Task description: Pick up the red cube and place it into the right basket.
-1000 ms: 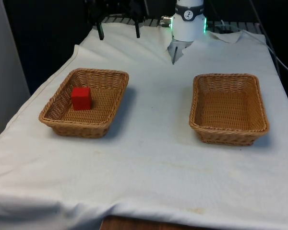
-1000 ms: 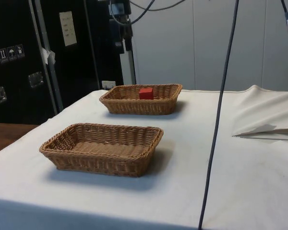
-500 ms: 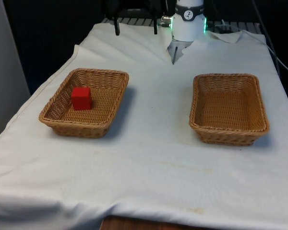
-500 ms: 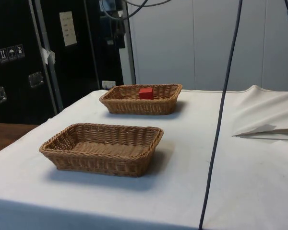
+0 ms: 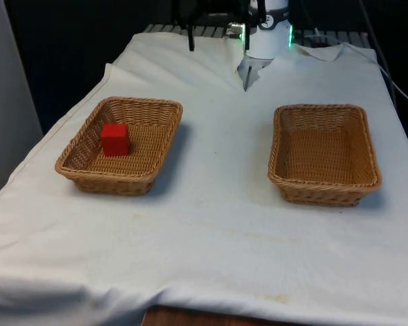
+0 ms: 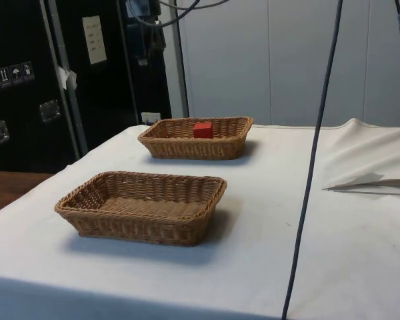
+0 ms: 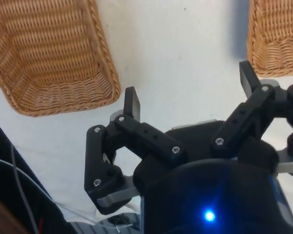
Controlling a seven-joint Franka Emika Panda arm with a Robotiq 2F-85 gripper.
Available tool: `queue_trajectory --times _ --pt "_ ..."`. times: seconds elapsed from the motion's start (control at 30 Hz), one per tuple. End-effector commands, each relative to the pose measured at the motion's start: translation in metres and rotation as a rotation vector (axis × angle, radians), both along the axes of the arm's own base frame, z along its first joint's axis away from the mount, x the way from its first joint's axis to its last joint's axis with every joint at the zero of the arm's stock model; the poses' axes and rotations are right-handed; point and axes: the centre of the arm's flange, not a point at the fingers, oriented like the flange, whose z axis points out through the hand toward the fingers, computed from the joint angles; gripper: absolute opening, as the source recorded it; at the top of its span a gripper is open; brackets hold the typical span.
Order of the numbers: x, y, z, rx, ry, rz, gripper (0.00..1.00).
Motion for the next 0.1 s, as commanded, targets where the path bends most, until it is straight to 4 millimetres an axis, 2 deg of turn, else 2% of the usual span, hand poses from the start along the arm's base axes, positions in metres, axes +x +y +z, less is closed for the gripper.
queue_trajectory --times 0.0,0.07 --pt "-0.0008 0.0007 0.0002 -0.007 -0.003 -0.002 1.00" --pt "-0.0002 0.0005 -0.0005 -0.001 0.001 0.000 1.00"
